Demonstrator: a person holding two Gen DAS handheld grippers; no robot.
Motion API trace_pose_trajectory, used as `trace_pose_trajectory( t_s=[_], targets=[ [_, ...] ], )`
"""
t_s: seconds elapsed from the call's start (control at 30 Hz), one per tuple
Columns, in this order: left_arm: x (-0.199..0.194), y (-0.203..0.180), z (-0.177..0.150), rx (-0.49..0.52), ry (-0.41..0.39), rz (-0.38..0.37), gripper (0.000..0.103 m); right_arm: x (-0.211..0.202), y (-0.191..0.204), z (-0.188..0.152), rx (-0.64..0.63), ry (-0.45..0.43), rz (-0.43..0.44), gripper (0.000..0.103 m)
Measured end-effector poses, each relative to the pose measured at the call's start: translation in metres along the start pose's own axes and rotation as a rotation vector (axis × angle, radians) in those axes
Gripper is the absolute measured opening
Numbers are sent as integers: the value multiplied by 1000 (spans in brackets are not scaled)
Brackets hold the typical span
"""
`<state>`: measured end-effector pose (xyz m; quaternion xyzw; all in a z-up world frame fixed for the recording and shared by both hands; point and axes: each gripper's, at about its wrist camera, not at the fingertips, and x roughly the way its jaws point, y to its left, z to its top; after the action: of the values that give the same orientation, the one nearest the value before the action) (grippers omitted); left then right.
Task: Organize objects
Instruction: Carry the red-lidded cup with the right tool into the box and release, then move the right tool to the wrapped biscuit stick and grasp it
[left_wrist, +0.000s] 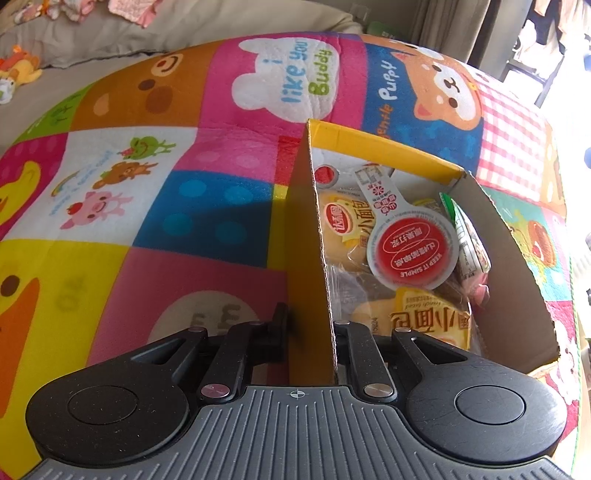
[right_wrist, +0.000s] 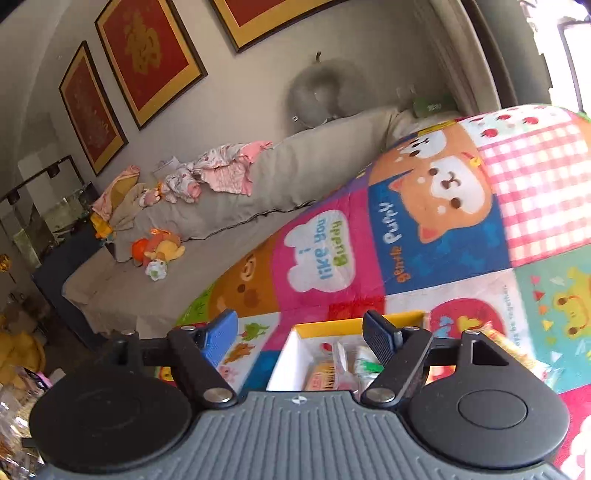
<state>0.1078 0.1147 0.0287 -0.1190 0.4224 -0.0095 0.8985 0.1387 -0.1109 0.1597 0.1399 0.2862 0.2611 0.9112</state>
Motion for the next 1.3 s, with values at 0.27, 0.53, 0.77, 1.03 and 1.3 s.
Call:
trace_pose_trajectory(
  t_s=[0.27, 0.53, 0.77, 1.03, 1.3],
  targets=[
    [-1, -1, 0, 4, 1, 11, 14, -27, -59, -25, -109, 25, -230, 86],
    [-1, -3, 0, 10, 6, 20, 14, -28, -120, -59, -228, 65, -431, 86],
    [-1, -2, 0, 12, 5, 15, 14, 18, -148, -55, -229, 152, -365, 86],
    [0, 0, 0, 10, 4, 0, 15, 95, -152, -51, -308, 247, -364, 86],
    [0, 0, 0, 7, 3, 0, 15, 85, -159, -47, -239, 294, -310, 47]
  ],
)
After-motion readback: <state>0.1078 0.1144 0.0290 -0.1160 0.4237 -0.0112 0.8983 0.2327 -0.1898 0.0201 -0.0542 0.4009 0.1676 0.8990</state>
